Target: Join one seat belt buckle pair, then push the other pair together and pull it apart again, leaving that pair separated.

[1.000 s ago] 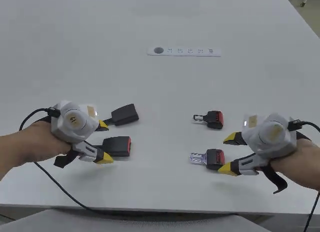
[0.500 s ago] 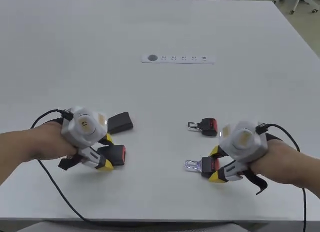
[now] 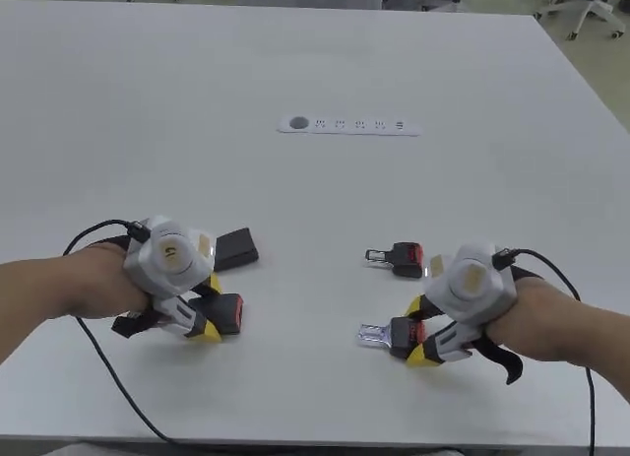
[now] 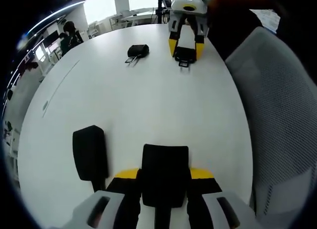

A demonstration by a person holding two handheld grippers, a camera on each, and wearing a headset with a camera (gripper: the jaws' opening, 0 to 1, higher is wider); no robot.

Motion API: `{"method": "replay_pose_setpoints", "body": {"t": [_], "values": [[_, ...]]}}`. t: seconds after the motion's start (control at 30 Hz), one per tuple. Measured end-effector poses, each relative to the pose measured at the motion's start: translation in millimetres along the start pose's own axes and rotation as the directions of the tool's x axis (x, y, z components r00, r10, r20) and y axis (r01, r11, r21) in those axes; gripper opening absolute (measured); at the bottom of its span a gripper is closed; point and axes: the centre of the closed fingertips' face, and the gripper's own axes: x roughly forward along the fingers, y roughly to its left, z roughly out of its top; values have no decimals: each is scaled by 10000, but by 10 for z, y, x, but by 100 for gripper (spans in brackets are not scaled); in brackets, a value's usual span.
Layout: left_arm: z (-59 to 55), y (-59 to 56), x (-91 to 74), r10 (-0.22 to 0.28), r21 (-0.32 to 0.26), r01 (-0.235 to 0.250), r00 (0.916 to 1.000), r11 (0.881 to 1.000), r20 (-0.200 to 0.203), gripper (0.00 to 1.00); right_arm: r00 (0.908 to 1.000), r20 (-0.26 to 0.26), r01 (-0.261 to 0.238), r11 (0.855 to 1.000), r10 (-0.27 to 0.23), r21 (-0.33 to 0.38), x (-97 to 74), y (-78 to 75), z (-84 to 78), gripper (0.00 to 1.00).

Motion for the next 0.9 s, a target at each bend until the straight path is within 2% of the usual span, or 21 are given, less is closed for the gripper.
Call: {"method": "replay_pose_setpoints", "body": {"t": [0.23, 0.3, 0.43, 0.67, 0.8, 0.9], "values": [[23, -38, -16, 38, 86, -37, 10000, 10000, -56, 36, 10000, 87, -18, 10000, 18, 35, 10, -6, 19, 34], [26, -41, -19, 21, 170, -21, 10000, 9999, -22, 36, 9997, 247, 45, 9999, -49, 160, 39, -9, 71, 34], [30, -40, -26, -2, 178, 0, 9999, 9998, 100, 36, 9997, 226, 12, 10000, -12, -14, 106, -24, 197, 34], [34, -31, -27, -26, 197, 26, 10000, 9998, 12, 36, 9984, 549, 129, 9996, -143, 247, 184, -64, 356, 34], [25, -15, -23, -44, 201, 44, 10000, 9998, 8, 36, 9948, 961, 283, 9985, -328, 479, 260, -78, 533, 34], [27, -15, -23, -45, 217, 46, 10000, 9998, -56, 36, 9938, 1050, 307, 9985, -353, 447, 311, -73, 637, 34]]}}
